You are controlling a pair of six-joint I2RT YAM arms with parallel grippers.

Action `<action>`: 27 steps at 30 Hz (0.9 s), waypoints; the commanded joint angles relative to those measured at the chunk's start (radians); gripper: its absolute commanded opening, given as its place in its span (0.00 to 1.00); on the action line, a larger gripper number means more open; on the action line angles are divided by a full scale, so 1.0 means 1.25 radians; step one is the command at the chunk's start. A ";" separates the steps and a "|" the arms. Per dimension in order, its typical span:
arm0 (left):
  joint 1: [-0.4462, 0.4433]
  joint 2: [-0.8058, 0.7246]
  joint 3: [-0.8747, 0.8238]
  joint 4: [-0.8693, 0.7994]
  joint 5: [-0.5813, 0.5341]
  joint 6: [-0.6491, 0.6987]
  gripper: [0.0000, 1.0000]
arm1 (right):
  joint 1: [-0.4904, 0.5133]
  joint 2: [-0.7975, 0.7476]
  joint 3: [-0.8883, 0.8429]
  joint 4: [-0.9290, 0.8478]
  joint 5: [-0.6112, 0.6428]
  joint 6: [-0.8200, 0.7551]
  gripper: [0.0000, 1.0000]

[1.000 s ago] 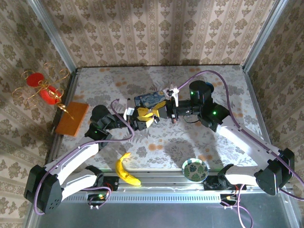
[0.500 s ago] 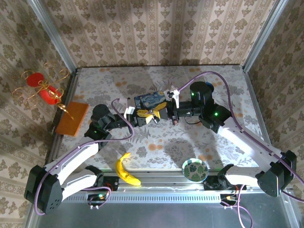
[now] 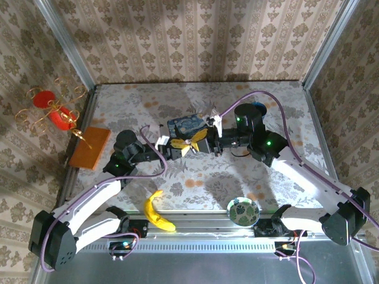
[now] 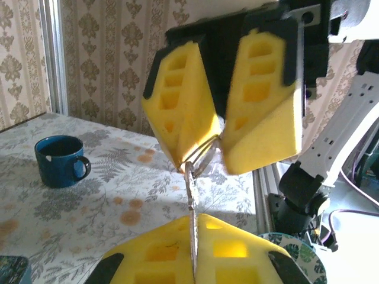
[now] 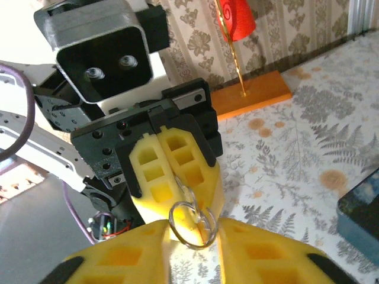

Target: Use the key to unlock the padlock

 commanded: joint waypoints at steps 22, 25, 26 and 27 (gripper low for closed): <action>-0.027 -0.020 0.082 -0.227 0.076 0.150 0.00 | -0.001 0.067 0.112 -0.129 -0.104 -0.052 0.43; -0.031 -0.021 0.083 -0.230 0.073 0.154 0.00 | -0.001 0.081 0.118 -0.140 -0.118 -0.059 0.40; -0.032 -0.021 0.083 -0.229 0.071 0.154 0.00 | -0.001 0.086 0.119 -0.143 -0.124 -0.060 0.39; -0.033 -0.021 0.082 -0.229 0.066 0.154 0.00 | -0.002 0.091 0.120 -0.145 -0.130 -0.061 0.39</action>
